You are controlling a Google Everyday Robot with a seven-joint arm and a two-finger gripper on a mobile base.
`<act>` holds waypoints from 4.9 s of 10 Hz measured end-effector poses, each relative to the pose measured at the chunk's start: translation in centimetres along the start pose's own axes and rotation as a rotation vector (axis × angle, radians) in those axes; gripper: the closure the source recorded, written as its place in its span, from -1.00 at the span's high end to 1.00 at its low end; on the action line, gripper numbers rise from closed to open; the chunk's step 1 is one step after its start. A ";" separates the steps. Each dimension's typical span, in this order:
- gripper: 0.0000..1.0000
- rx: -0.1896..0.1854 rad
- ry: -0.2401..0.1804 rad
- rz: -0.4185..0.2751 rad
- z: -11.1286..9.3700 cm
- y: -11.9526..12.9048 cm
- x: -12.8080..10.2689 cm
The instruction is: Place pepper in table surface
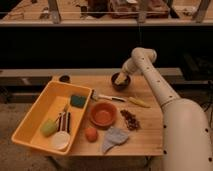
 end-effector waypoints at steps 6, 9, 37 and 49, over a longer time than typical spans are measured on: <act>0.25 0.014 0.007 0.113 1.4 -0.7 3.2; 0.15 0.036 0.005 0.129 1.3 -1.1 3.5; -1.00 -0.074 0.190 -0.037 6.7 0.9 4.2; -1.00 0.042 0.077 0.092 -7.9 -8.2 7.1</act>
